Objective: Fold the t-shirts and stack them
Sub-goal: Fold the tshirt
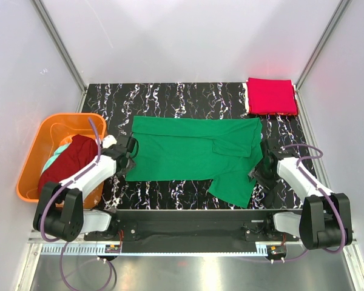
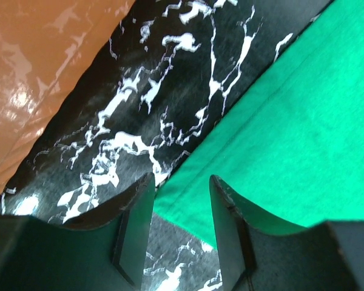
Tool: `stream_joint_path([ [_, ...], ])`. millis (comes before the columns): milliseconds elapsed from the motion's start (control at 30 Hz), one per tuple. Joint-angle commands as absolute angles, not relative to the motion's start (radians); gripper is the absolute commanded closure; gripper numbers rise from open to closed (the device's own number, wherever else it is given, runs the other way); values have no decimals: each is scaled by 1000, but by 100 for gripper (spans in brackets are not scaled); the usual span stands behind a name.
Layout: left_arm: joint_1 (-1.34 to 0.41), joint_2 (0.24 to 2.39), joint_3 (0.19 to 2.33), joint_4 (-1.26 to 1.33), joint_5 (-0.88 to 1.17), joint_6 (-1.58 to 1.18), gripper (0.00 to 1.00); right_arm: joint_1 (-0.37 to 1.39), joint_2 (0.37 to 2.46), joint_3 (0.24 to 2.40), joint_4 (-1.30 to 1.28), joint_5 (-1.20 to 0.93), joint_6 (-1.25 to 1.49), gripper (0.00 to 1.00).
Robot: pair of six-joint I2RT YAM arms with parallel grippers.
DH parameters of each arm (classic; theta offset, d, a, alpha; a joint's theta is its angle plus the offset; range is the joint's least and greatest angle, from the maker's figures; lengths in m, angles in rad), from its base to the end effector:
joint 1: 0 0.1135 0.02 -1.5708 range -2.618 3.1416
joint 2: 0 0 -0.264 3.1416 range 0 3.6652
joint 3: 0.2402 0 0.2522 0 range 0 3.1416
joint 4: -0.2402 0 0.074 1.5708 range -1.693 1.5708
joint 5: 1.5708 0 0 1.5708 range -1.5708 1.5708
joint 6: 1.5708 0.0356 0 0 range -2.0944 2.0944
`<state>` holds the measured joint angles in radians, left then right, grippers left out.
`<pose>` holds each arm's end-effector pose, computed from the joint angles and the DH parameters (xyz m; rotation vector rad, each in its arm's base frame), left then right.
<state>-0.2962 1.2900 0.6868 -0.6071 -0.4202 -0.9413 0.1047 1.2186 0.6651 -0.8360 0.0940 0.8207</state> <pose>0.2148 -0.0504 0.1780 -0.9213 2.4374 0.1771 0.1879 0.0164 0.1759 1.0411 2.7469 -0.0045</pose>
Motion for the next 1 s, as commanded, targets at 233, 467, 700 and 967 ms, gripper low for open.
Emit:
stream_joint_path([
  [233,-301,1273,624,-664,-400,-951,50,106,1230,678,-812,123,857,35],
  [467,-380,1252,715,-607,-409,-778,48,104,1252,715,-804,112,836,35],
  [700,-492,1258,789,-738,-509,-830,49,106,1247,745,-821,107,818,34],
  [967,-492,1224,657,-729,-459,-917,58,106,1223,724,-825,86,830,34],
])
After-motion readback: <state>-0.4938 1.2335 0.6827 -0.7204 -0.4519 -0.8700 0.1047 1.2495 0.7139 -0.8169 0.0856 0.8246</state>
